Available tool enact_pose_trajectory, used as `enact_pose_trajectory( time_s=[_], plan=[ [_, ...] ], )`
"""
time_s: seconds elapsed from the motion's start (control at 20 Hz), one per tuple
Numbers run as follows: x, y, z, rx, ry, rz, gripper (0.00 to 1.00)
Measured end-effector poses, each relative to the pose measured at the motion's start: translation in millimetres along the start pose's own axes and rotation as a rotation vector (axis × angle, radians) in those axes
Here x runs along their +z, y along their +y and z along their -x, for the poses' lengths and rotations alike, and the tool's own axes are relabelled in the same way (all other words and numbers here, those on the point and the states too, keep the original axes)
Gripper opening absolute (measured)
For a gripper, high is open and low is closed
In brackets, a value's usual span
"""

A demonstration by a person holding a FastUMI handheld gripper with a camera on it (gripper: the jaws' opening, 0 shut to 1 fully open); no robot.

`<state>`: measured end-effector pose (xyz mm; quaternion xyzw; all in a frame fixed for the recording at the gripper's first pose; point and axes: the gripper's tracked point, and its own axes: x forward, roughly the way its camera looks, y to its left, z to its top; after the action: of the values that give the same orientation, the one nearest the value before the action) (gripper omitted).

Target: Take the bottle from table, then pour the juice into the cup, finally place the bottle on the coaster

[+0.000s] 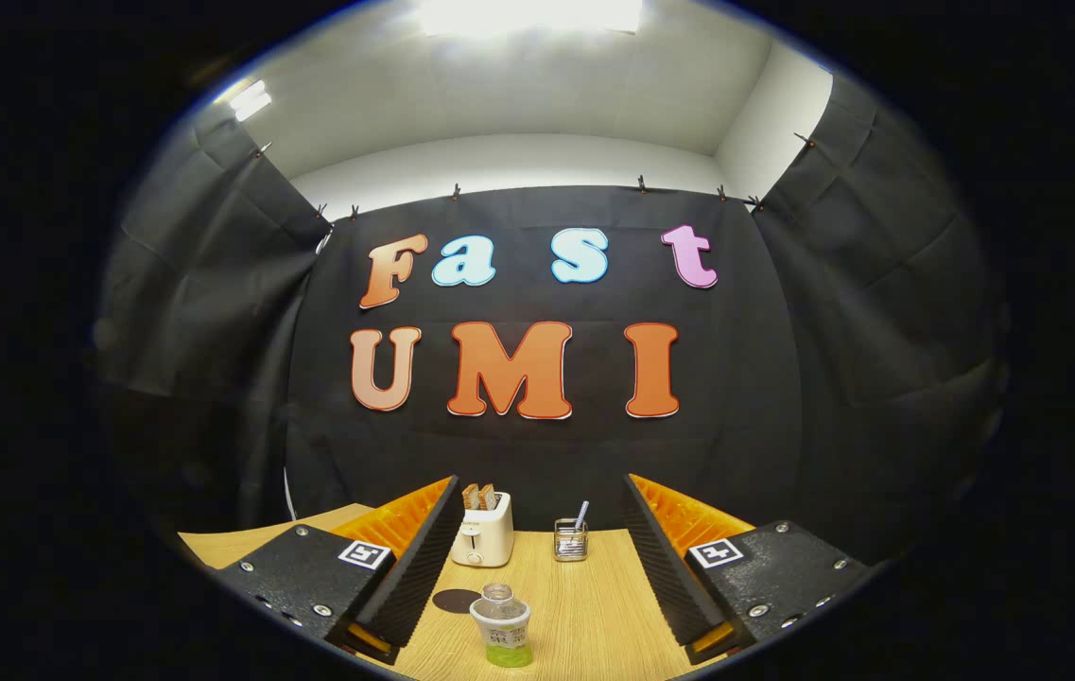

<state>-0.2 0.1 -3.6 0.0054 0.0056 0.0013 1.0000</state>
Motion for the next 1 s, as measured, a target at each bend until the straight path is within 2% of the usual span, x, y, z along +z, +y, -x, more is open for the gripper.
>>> enact_pose_trajectory(
  time_s=[0.5, 1.0],
  plan=[
    [-7.0, -8.0, -6.7, -0.028, -0.013, -0.037, 0.99],
    [-66.9, 8.6, -11.7, 0.016, 0.118, -0.006, 0.99]
  ],
)
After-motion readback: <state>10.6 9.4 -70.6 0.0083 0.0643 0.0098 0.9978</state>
